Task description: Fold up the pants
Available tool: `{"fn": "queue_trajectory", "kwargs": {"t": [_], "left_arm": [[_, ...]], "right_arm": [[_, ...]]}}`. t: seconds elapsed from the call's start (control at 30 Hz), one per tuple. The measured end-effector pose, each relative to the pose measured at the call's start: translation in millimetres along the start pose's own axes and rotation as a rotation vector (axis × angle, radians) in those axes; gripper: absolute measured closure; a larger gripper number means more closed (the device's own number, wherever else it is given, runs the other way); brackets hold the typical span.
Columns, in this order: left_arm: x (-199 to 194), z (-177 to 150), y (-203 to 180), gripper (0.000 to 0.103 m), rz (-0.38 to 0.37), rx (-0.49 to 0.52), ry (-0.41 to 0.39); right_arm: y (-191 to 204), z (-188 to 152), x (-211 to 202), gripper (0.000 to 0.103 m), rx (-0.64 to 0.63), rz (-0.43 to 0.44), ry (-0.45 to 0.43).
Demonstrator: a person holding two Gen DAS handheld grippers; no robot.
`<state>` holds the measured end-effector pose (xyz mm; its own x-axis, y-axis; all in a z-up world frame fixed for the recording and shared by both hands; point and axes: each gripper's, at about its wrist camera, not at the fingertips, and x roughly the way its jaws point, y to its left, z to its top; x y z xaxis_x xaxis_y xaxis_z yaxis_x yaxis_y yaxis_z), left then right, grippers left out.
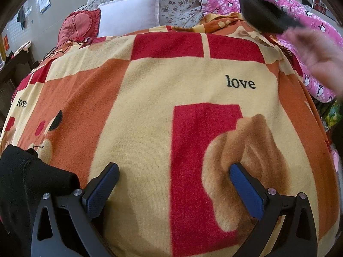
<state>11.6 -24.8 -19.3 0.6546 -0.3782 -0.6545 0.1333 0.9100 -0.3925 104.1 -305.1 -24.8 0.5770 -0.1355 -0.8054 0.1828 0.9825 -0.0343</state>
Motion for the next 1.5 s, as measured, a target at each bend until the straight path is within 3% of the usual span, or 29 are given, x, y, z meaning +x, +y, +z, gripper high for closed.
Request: {"fn": "queue_trajectory", "kwargs": {"t": [0.8,1.5], "left_arm": [[-13,-6,15,0.006,-0.061,-0.061,-0.033],[-11,-5,10,0.004,-0.041,-0.045,-0.027]], "right_arm": [[0,0,1,0.001,0.000,-0.001,0.000],[0,0,1,0.001,0.001,-0.001,-0.001]]}}
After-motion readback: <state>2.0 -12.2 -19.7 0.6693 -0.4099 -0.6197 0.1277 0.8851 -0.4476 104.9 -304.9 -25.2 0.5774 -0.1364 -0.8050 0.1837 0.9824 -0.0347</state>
